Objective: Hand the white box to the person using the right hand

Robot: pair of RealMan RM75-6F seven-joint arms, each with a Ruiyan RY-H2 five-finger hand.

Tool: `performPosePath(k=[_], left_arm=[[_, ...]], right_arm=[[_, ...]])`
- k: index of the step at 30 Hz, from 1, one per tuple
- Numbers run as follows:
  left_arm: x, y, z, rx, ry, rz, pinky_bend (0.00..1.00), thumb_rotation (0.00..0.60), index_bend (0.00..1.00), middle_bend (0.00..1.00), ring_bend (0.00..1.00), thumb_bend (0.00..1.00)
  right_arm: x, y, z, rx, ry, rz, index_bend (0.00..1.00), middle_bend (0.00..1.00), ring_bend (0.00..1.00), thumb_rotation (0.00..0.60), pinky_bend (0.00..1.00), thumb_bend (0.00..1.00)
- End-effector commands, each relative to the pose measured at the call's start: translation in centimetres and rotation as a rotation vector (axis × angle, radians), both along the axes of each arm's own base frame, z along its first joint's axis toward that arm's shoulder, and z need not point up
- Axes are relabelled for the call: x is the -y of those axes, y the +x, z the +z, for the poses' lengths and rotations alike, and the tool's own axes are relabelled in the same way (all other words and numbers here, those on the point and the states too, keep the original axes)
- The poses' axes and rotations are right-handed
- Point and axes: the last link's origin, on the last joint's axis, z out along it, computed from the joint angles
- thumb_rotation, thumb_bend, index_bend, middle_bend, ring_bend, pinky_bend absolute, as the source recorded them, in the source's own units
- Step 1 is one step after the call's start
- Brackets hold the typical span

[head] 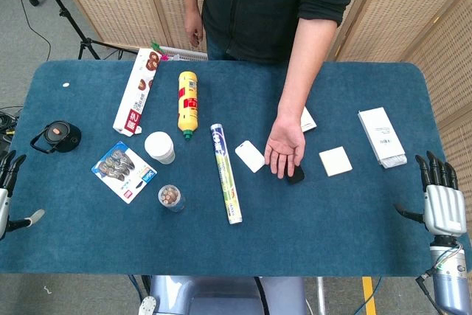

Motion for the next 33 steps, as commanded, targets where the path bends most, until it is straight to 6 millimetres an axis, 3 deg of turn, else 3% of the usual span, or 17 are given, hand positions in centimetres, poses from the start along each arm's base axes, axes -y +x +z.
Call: performPosePath(k=[1,5,8,18,28,33], left_arm=[[0.1,0.0,0.0,0.000,-0.001,0.001,0.08,0.600,0.00,0.00,0.00,0.00],[0.2,0.0,0.0,0.001,0.000,-0.003,0.08,0.600,0.00,0.00,0.00,0.00],[0.1,0.0,-0.2,-0.001,-0.002,0.000,0.08,0.600,0.00,0.00,0.00,0.00],[-0.8,-0.5,-0.2,-0.009,0.005,0.037,0.08,0.600,0.00,0.00,0.00,0.00],[-1.2,-0.7,-0.5,-0.029,0.012,0.057,0.08,0.600,0.00,0.00,0.00,0.00],[-1.4,-0.7,-0.5,-0.033,0.017,0.065,0.08,0.600,0.00,0.00,0.00,0.00]], right_arm=[[0.0,0.0,0.1,-0.003,-0.002,0.000,0.00,0.00,0.00,0.600,0.00,0.00],[0.2,0.0,0.0,0.017,0.007,-0.002,0.00,0.00,0.00,0.600,0.00,0.00],[1.7,0.2,-0.3,0.064,0.032,-0.012,0.00,0.00,0.00,0.600,0.00,0.00],[12.4,1.1,-1.7,0.152,0.139,-0.100,0.00,0.00,0.00,0.600,0.00,0.00],[19.3,1.6,-3.8,0.215,0.187,-0.252,0.00,0.00,0.00,0.600,0.00,0.00],[21.4,1.4,-4.7,0.224,0.195,-0.332,0.00,0.00,0.00,0.600,0.00,0.00]])
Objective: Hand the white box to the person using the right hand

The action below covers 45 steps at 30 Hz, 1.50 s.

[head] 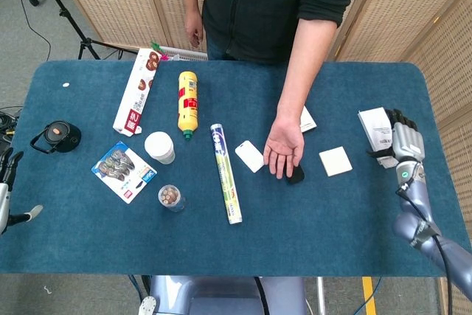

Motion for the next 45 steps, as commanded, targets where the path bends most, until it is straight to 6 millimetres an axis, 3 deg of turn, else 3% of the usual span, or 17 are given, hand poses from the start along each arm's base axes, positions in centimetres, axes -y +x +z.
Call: performPosePath(k=[1,14,33,35,39,42,45], left_arm=[[-0.1,0.0,0.0,0.001,0.003,0.004,0.08,0.600,0.00,0.00,0.00,0.00],[-0.8,-0.6,-0.3,-0.012,0.003,0.045,0.08,0.600,0.00,0.00,0.00,0.00],[-1.0,-0.9,-0.5,-0.022,0.002,0.066,0.08,0.600,0.00,0.00,0.00,0.00],[-1.0,-0.9,-0.6,-0.024,0.001,0.066,0.08,0.600,0.00,0.00,0.00,0.00],[-1.1,-0.8,-0.8,-0.026,-0.006,0.065,0.08,0.600,0.00,0.00,0.00,0.00],[-1.0,-0.7,-0.8,-0.027,-0.008,0.063,0.08,0.600,0.00,0.00,0.00,0.00],[-1.0,-0.7,-0.8,-0.026,-0.006,0.061,0.08,0.600,0.00,0.00,0.00,0.00]], right_arm=[[2.3,0.7,-1.7,0.016,0.035,-0.055,0.00,0.00,0.00,0.600,0.00,0.00],[3.9,0.2,-4.1,0.026,0.055,-0.176,0.00,0.00,0.00,0.600,0.00,0.00],[4.0,-2.1,-3.8,-0.032,0.072,-0.265,0.00,0.00,0.00,0.600,0.00,0.00],[3.9,-2.3,-3.7,-0.044,0.072,-0.270,0.00,0.00,0.00,0.600,0.06,0.00],[3.5,-2.9,-3.6,-0.081,0.079,-0.279,0.00,0.07,0.15,0.600,0.36,0.00],[3.1,-3.4,-3.9,-0.085,0.101,-0.283,0.00,0.13,0.20,0.600,0.41,0.01],[3.0,-3.6,-3.9,-0.097,0.115,-0.284,0.00,0.19,0.27,0.600,0.42,0.09]])
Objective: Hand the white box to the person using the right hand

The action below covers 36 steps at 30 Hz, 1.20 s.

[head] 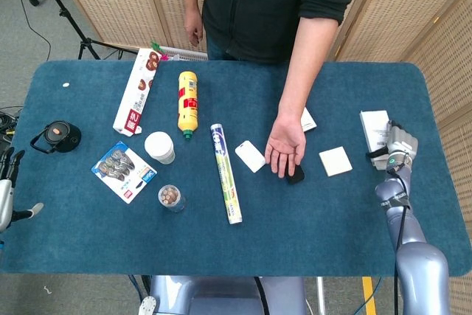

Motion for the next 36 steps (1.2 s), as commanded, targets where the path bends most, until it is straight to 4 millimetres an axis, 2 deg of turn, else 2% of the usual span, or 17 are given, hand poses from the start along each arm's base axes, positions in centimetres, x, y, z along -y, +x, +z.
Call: performPosePath(k=[1,5,9,15,24,27,28,32,36], left_arm=[[0.0,0.0,0.0,0.001,0.001,0.000,0.08,0.600,0.00,0.00,0.00,0.00],[0.1,0.0,0.0,0.003,-0.001,0.001,0.08,0.600,0.00,0.00,0.00,0.00],[0.0,0.0,-0.1,0.000,-0.005,-0.001,0.08,0.600,0.00,0.00,0.00,0.00],[0.1,0.1,-0.2,0.000,-0.011,-0.002,0.08,0.600,0.00,0.00,0.00,0.00],[0.1,0.2,-0.4,0.003,-0.025,-0.010,0.08,0.600,0.00,0.00,0.00,0.00],[0.2,0.2,-0.3,0.007,-0.028,-0.013,0.08,0.600,0.00,0.00,0.00,0.00],[0.3,0.2,-0.3,0.010,-0.029,-0.017,0.08,0.600,0.00,0.00,0.00,0.00],[0.4,0.3,-0.2,0.015,-0.032,-0.022,0.08,0.600,0.00,0.00,0.00,0.00],[0.7,0.5,-0.2,0.023,-0.038,-0.037,0.08,0.600,0.00,0.00,0.00,0.00]], right_arm=[[-0.2,-0.2,0.0,-0.015,0.012,-0.001,0.00,0.23,0.31,0.600,0.44,0.14],[0.0,0.0,0.3,-0.052,-0.001,0.013,0.01,0.41,0.49,0.600,0.54,0.31],[0.0,-0.1,0.6,-0.084,0.000,0.041,0.05,0.48,0.55,0.600,0.60,0.44],[-0.5,-0.7,1.5,-0.105,-0.011,0.075,0.09,0.49,0.56,0.600,0.60,0.49],[-1.4,-2.3,5.1,-0.138,-0.077,0.122,0.09,0.50,0.57,0.600,0.60,0.52],[-2.3,-3.2,7.2,-0.151,-0.110,0.141,0.10,0.50,0.57,0.600,0.60,0.52],[-3.1,-3.8,8.6,-0.167,-0.140,0.154,0.11,0.49,0.57,0.600,0.60,0.52],[-4.9,-4.2,10.2,-0.174,-0.151,0.203,0.11,0.49,0.57,0.600,0.60,0.52],[-8.7,-4.5,12.9,-0.162,-0.180,0.282,0.11,0.48,0.57,0.600,0.60,0.52]])
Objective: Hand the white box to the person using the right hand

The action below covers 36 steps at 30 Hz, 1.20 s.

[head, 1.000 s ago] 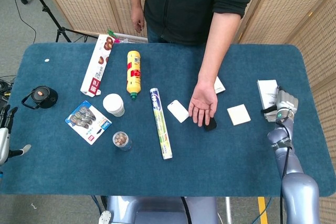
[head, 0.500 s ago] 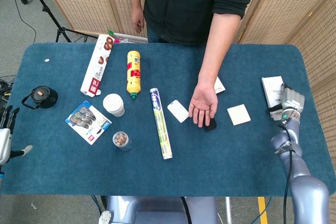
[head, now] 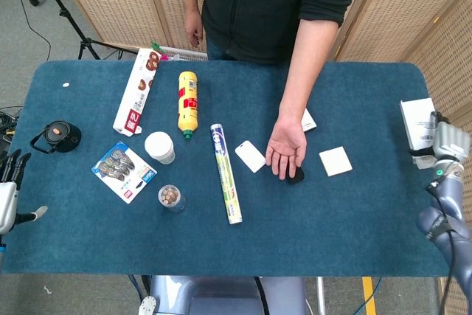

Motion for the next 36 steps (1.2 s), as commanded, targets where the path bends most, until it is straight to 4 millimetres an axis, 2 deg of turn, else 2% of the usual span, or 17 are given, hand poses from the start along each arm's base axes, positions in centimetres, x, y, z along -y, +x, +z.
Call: performPosePath(k=[1,4,8,11,15,21,27,30,33,36], left_arm=[[0.3,0.1,0.1,0.007,-0.001,-0.008,0.08,0.600,0.00,0.00,0.00,0.00],[0.5,0.2,0.2,0.011,0.001,-0.015,0.08,0.600,0.00,0.00,0.00,0.00],[0.7,0.3,0.3,0.016,-0.002,-0.023,0.08,0.600,0.00,0.00,0.00,0.00],[0.8,0.4,0.4,0.021,-0.001,-0.032,0.08,0.600,0.00,0.00,0.00,0.00],[0.9,0.6,0.5,0.026,-0.001,-0.042,0.08,0.600,0.00,0.00,0.00,0.00],[1.1,0.8,0.9,0.034,0.009,-0.051,0.08,0.600,0.00,0.00,0.00,0.00],[1.3,1.2,1.4,0.038,0.020,-0.065,0.08,0.600,0.00,0.00,0.00,0.00],[1.5,1.3,1.7,0.030,0.029,-0.064,0.08,0.600,0.00,0.00,0.00,0.00],[1.7,1.3,1.8,0.027,0.032,-0.065,0.08,0.600,0.00,0.00,0.00,0.00],[1.8,1.4,1.9,0.028,0.026,-0.064,0.08,0.600,0.00,0.00,0.00,0.00]], right_arm=[[-5.1,-0.7,3.8,0.009,-0.023,0.099,0.11,0.48,0.57,0.600,0.60,0.52],[-7.8,-0.2,5.7,0.018,-0.028,0.176,0.12,0.48,0.57,0.600,0.60,0.52],[-9.7,0.6,7.4,0.017,-0.050,0.270,0.13,0.48,0.57,0.600,0.60,0.52],[-10.2,2.3,8.3,0.017,-0.064,0.372,0.13,0.48,0.57,0.600,0.60,0.52],[-9.8,4.6,8.0,0.045,-0.021,0.486,0.14,0.49,0.57,0.600,0.60,0.52],[-8.9,10.0,5.7,0.071,0.136,0.679,0.14,0.48,0.57,0.600,0.60,0.54],[-8.9,18.3,2.8,0.026,0.238,0.889,0.14,0.48,0.57,0.600,0.60,0.57],[-9.0,21.7,1.3,0.008,0.278,0.938,0.14,0.48,0.57,0.600,0.60,0.58],[-8.9,23.8,0.1,-0.008,0.307,0.951,0.14,0.48,0.57,0.600,0.60,0.57],[-8.2,26.4,-1.9,-0.035,0.358,0.952,0.14,0.48,0.57,0.600,0.60,0.57]])
